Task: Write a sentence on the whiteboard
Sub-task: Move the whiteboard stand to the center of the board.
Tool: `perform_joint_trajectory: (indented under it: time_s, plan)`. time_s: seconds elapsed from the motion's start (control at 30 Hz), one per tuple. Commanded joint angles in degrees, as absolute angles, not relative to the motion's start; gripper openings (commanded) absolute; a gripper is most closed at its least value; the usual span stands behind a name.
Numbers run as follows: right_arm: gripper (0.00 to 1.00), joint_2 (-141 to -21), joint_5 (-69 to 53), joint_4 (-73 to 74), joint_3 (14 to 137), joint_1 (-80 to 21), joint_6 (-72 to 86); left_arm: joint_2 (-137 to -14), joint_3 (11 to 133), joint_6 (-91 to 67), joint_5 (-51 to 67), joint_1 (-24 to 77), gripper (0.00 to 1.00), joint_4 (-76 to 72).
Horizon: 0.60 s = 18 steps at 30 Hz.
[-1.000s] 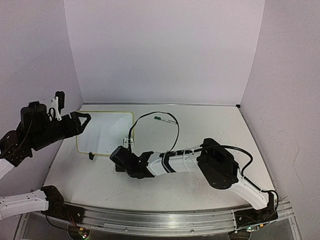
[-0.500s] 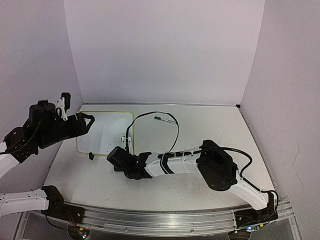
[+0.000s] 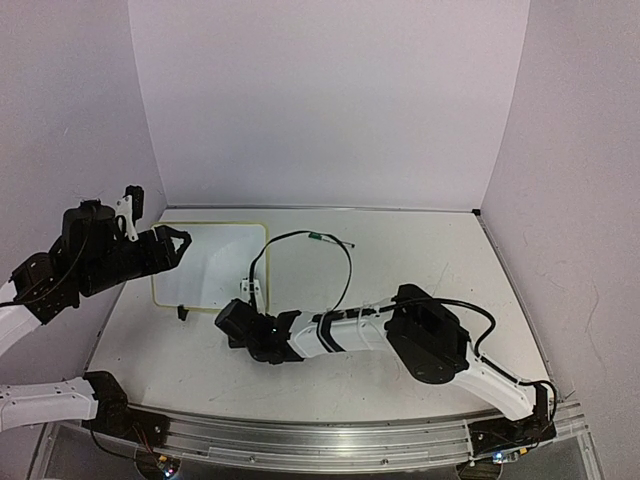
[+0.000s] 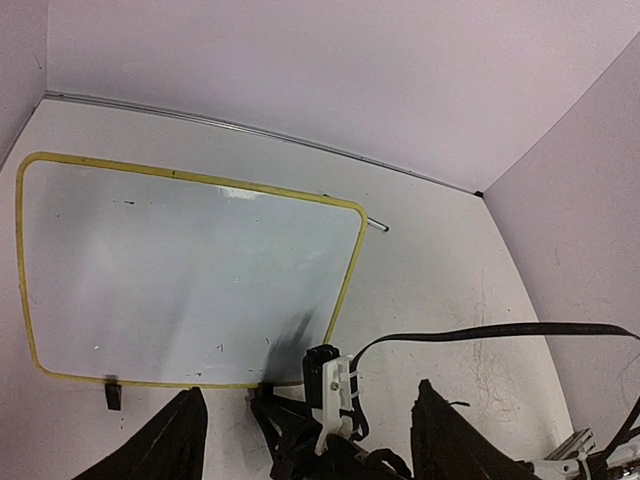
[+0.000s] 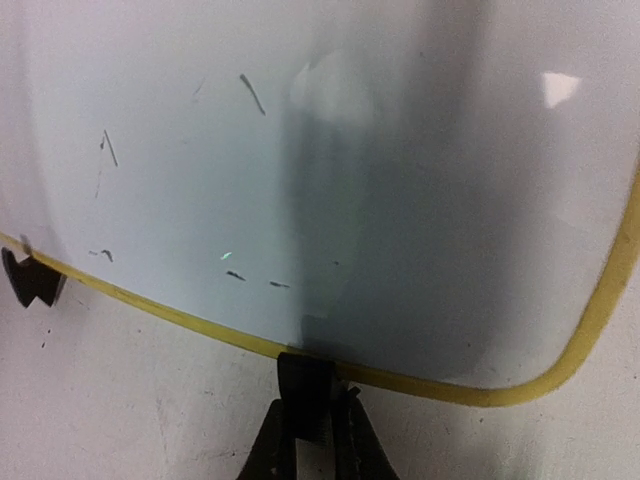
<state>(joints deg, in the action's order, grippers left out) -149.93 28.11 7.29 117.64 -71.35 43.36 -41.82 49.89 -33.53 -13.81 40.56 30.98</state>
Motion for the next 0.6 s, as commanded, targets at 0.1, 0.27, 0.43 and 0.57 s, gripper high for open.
perform_joint_trajectory:
  time_s: [0.1, 0.27, 0.43, 0.57]
  plan:
    - [0.00, -149.9, 31.7, 7.4, 118.6, -70.5, 42.6, -42.0, 52.5, -34.1, -15.5, 40.6, 0.71, 29.2]
    - [0.00, -147.1, 33.4, 6.9, 114.5, -70.5, 43.2, -42.4, 52.5, -34.6, -16.1, 40.6, 0.71, 29.1]
    - [0.00, -141.8, 35.3, 6.3, 106.9, -70.2, 44.1, -43.1, 52.4, -35.1, -16.4, 40.6, 0.71, 28.5]
    - [0.00, -136.4, 37.4, 6.3, 98.0, -69.7, 44.6, -44.0, 52.4, -35.4, -16.4, 40.6, 0.71, 27.3]
